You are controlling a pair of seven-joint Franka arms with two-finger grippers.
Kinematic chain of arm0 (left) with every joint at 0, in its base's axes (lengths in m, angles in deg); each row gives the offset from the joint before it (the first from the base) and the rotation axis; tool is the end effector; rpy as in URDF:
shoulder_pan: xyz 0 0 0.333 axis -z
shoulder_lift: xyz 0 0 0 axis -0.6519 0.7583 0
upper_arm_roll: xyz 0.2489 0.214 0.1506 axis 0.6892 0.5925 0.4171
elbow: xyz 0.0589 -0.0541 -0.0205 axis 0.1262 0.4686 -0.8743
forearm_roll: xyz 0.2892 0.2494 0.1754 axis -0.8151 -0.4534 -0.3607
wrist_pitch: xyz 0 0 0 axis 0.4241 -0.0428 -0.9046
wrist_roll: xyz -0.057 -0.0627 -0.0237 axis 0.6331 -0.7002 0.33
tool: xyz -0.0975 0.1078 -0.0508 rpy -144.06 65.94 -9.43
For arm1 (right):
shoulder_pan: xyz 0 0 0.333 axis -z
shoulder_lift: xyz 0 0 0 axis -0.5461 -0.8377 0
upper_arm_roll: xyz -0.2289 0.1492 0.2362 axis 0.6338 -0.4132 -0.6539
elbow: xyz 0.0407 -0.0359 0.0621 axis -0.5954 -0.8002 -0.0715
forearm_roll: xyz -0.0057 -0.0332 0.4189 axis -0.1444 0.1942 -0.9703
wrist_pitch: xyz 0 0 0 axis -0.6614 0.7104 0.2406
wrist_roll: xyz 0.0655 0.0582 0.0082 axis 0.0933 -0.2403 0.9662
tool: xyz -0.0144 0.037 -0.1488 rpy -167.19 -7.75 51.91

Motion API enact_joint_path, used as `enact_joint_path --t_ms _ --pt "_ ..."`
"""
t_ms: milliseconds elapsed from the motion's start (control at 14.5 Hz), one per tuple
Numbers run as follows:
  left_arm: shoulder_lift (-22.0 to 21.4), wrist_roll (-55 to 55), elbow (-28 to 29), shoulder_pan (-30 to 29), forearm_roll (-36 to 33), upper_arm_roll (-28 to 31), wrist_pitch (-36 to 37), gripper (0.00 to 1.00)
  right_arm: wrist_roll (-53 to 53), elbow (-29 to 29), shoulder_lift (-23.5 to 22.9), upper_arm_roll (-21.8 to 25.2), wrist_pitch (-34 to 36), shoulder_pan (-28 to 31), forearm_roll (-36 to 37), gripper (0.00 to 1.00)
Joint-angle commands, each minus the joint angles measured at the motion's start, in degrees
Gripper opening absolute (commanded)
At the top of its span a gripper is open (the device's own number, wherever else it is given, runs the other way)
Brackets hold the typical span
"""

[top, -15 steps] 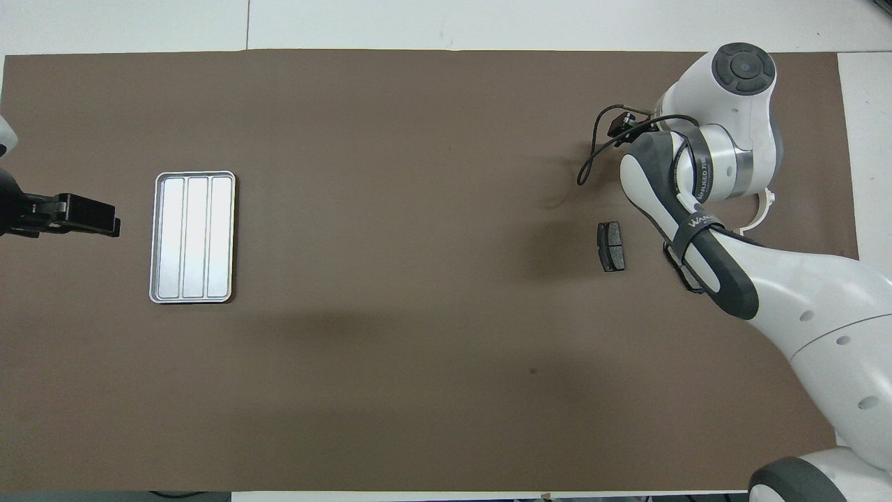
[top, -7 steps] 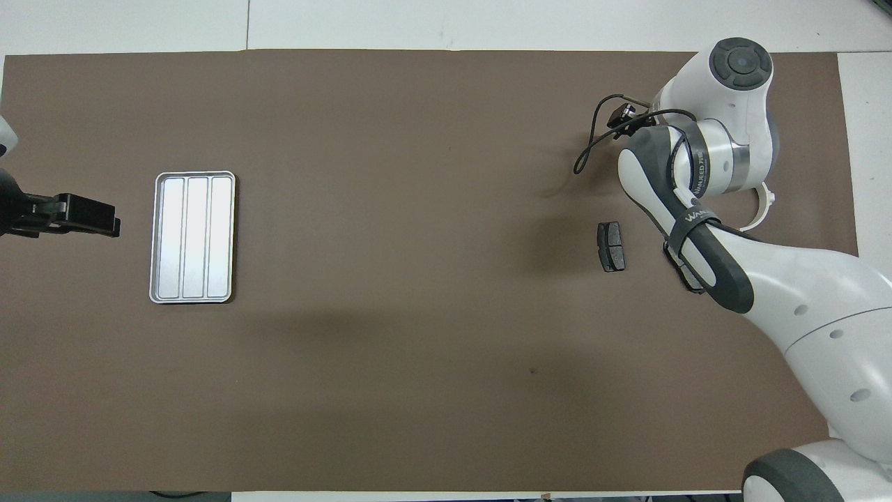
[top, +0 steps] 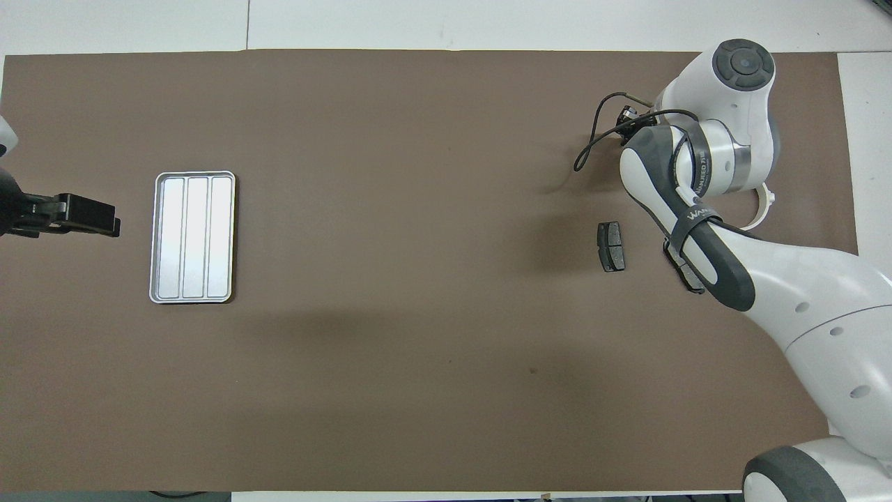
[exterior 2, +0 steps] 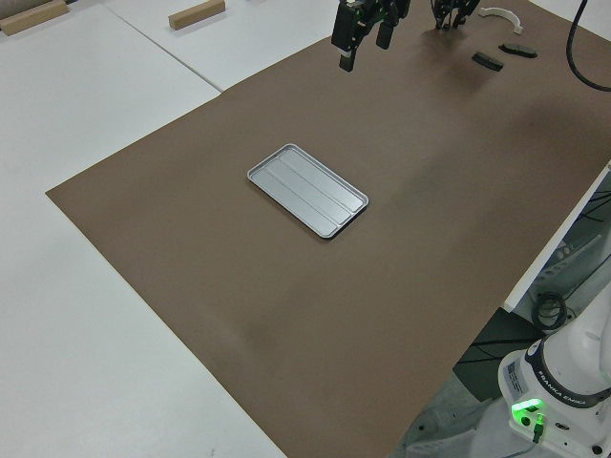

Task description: Pick bearing gear from pile to tray

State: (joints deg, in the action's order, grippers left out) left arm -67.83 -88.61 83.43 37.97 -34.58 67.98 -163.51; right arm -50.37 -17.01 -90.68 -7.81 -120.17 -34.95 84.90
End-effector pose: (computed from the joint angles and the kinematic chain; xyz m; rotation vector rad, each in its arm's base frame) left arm 0.5683 -0.0353 0.6097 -3.1332 0.1092 0.0045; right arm 0.7923 0.0442 0.2591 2.9760 -0.8837 0.1157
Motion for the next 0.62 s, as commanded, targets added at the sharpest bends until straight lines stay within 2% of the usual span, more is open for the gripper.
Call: enact_joint_path --t_ms 0,413,551 --pt "-1.3 -0.2 1.0 0.1 0.6 0.2 0.2 1.0 -0.5 0.0 -0.1 -0.8 0.4 0.7 -0.3 0.0" --pt "-1.2 0.0 0.8 0.3 0.6 0.2 -0.3 1.0 0.2 0.8 -0.1 -0.8 2.4 0.7 0.0 0.0" --pt "-1.3 -0.1 1.0 0.3 0.6 0.0 0.5 1.0 1.2 3.0 -0.1 -0.9 7.2 0.4 0.4 0.0"
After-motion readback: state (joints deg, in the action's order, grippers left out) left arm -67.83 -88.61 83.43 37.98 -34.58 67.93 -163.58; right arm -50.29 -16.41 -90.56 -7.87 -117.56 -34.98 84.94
